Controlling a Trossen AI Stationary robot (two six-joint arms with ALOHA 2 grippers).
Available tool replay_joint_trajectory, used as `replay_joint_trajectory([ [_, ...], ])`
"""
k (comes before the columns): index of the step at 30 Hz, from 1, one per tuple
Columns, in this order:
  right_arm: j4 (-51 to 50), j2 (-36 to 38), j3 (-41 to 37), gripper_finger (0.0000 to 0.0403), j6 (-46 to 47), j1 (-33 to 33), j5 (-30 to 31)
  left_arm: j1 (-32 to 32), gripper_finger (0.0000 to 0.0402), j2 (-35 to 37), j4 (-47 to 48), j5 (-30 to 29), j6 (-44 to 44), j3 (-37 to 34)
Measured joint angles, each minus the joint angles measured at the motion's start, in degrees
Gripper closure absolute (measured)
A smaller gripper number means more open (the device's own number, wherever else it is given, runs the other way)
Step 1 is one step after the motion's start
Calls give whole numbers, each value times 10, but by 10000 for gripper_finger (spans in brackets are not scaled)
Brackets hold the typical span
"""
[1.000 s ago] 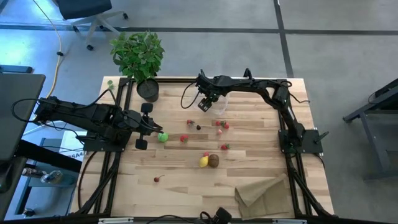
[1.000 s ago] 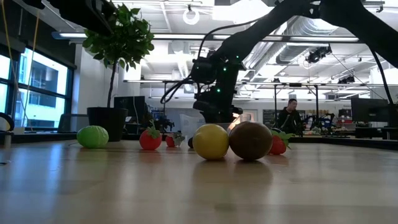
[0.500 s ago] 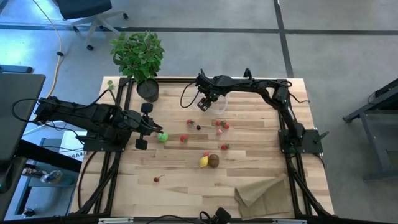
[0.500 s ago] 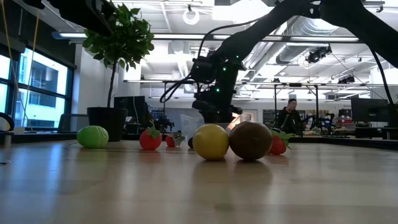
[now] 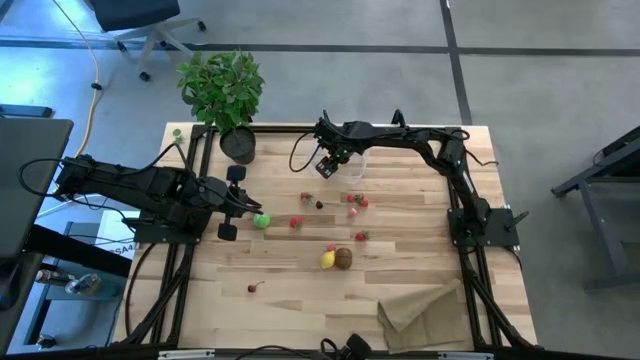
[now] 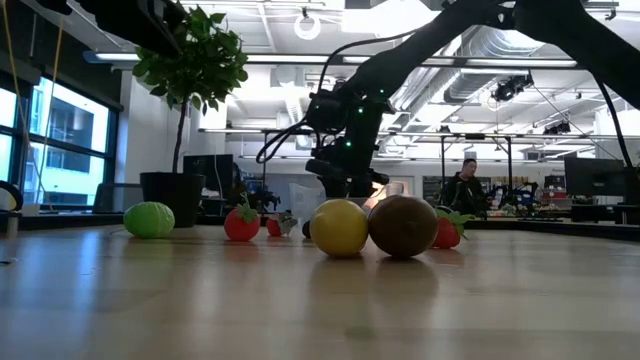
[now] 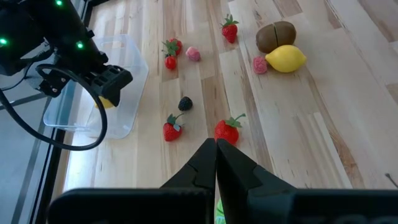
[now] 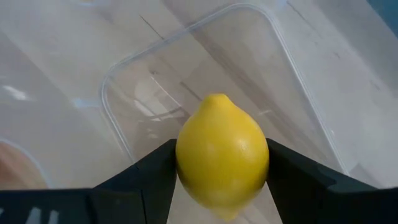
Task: Pick and placing Produce into tupperware
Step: Put the right lemon into the transparent bin
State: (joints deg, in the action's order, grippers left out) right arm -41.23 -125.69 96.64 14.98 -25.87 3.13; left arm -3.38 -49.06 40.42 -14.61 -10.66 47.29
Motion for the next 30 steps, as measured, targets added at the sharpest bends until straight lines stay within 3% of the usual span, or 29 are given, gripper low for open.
replay_joint_trajectory([
  [9,10,0,0,185,6,0,-5,0,399,0,0,0,0,0],
  [20,11,0,0,127,-5,2,-7,0,399,0,0,0,0,0],
  [30,10,1,0,124,-70,28,-30,0,399,0,0,0,0,0],
])
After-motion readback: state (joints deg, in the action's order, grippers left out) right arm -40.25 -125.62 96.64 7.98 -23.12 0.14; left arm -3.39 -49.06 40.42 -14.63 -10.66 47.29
